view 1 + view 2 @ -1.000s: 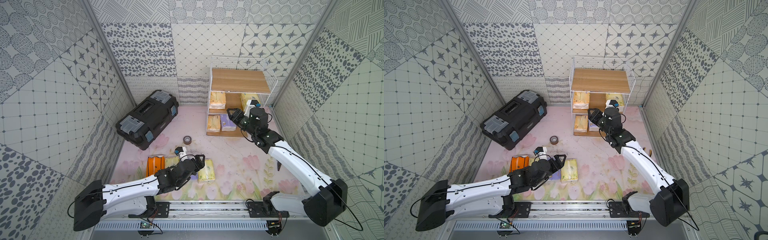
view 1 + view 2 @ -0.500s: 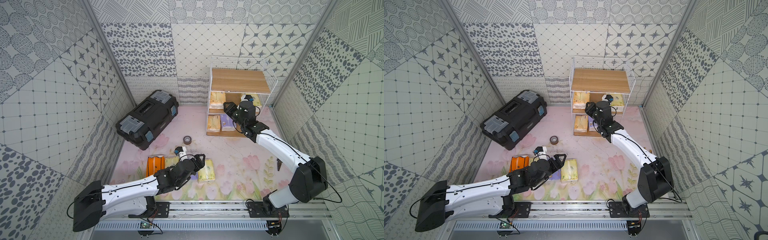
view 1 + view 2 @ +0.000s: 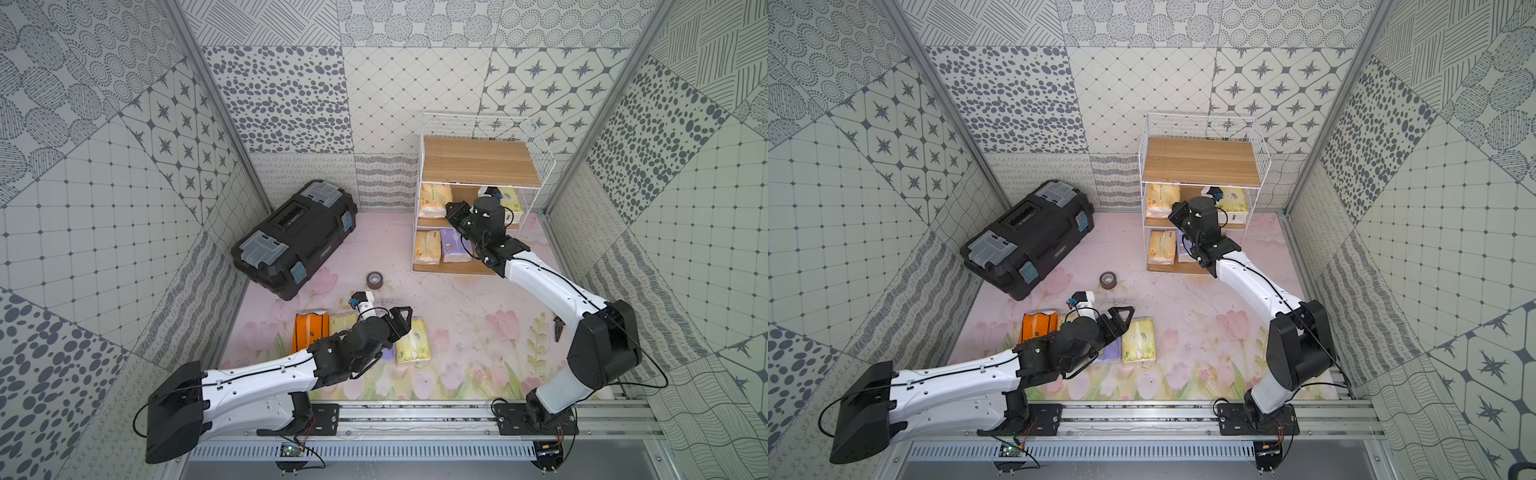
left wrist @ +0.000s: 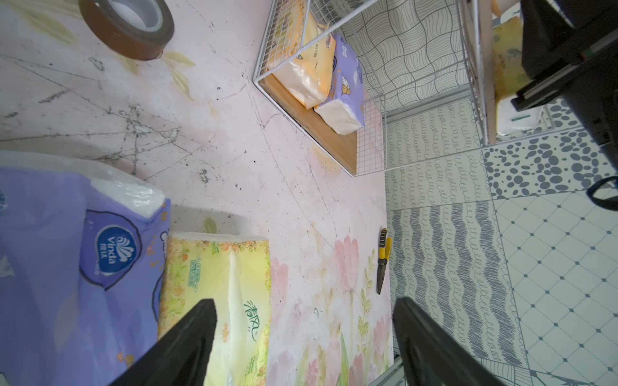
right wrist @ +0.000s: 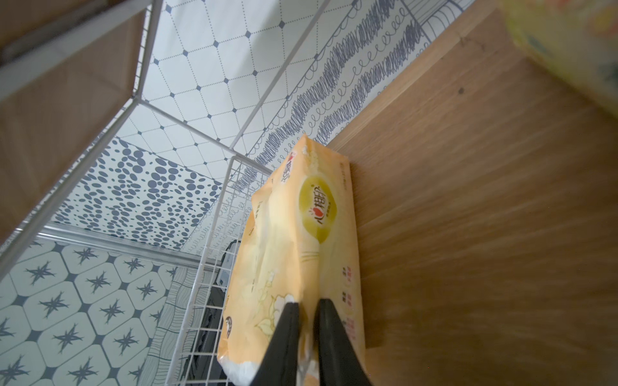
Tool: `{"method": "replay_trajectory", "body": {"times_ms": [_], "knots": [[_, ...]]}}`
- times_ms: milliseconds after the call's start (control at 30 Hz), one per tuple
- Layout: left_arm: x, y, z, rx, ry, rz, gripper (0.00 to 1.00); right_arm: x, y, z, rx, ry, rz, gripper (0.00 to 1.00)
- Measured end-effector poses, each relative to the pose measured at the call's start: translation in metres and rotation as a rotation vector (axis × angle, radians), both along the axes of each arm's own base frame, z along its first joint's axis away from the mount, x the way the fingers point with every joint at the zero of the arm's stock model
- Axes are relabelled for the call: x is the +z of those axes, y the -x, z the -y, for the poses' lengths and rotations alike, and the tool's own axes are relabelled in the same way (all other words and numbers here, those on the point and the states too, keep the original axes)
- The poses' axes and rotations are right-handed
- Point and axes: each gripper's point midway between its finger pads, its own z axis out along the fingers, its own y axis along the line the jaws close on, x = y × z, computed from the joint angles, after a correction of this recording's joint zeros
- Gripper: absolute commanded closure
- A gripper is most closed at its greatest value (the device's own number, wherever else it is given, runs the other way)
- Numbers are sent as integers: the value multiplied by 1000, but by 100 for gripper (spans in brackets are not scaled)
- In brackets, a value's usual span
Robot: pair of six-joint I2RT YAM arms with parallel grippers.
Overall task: Remove the tissue boxes from the shelf
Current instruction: Pick up a box of tissues from the shelf.
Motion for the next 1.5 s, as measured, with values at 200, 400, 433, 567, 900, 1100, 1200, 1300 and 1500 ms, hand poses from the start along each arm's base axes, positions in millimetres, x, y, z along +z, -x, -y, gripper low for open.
{"method": "replay_trajectory", "body": {"times_ms": [200,400,433,567,900,1100,1200,1300,1500], "knots": [[5,-8,7,-8,24,-5,9,2,0,0,9,-21,-1,100],[11,-36,22,-24,114,-27,4,9,17,7,24,-39,0,100],[16,-41,26,-32,135,-25,3,10,22,8,27,-42,0,100],[38,-59,43,-61,212,4,1,11,42,15,37,-50,-14,100],[59,-105,70,-56,377,44,0,3,90,32,59,-63,-38,100],[83,-124,83,-57,468,99,0,0,110,36,79,-79,-43,100],[90,-131,90,-58,505,117,1,-2,115,36,88,-85,-48,100],[95,-138,96,-57,533,133,0,-3,118,37,94,-88,-50,100],[102,-150,106,-59,581,163,1,2,126,42,92,-94,-34,100]]}}
